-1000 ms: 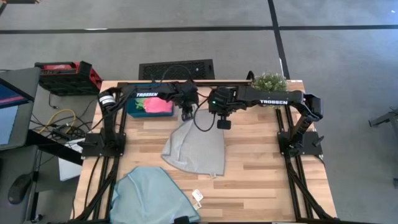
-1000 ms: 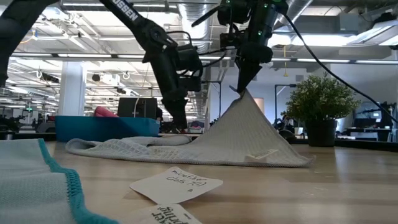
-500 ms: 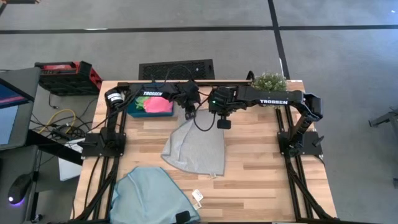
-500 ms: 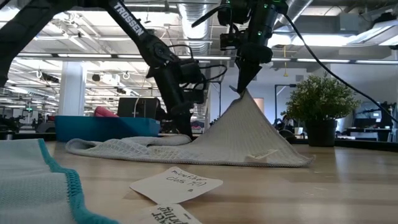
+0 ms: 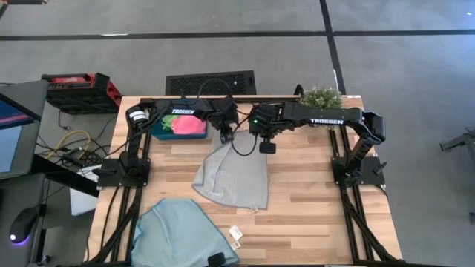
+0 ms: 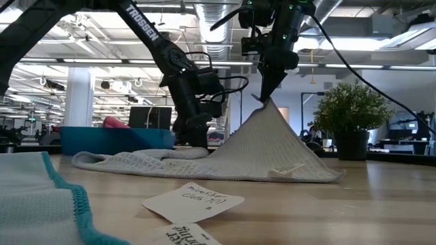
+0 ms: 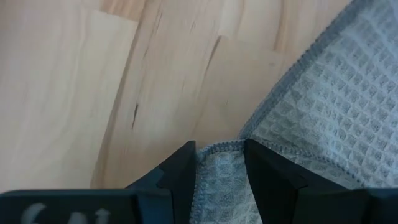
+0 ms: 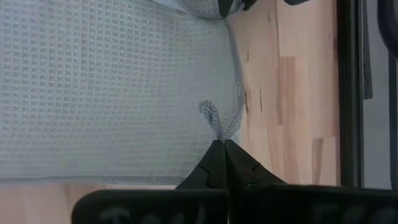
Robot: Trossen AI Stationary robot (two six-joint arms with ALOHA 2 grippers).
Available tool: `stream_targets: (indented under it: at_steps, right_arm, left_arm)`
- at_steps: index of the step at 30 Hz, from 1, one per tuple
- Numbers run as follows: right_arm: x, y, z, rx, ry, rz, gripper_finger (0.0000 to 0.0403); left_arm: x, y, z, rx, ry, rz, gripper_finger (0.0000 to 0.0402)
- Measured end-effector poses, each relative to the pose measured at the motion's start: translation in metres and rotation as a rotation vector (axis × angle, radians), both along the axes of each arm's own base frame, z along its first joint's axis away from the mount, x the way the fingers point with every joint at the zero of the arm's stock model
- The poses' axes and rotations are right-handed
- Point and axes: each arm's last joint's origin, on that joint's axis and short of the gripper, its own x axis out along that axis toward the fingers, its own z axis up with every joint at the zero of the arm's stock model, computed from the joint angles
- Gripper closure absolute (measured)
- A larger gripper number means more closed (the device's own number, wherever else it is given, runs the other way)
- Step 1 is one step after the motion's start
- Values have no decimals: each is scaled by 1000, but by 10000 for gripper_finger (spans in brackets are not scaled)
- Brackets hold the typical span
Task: Fold microfiber towels
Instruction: Fold the gray cloth
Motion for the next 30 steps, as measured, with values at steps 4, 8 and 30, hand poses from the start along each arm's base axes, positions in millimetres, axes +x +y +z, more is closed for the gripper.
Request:
stream_targets:
  at_steps: [4, 8, 30]
  right_arm:
    - [0, 0, 0, 0, 0, 0, 401]
    - [0, 0, 0, 0, 0, 0, 401]
    - [1, 0, 0, 0, -4, 0, 400]
  left_arm:
    - [4, 2, 9, 4, 11, -11, 273]
    - [7, 1, 18, 74, 63, -50, 273]
    - [6, -1, 14, 151, 106, -152, 273]
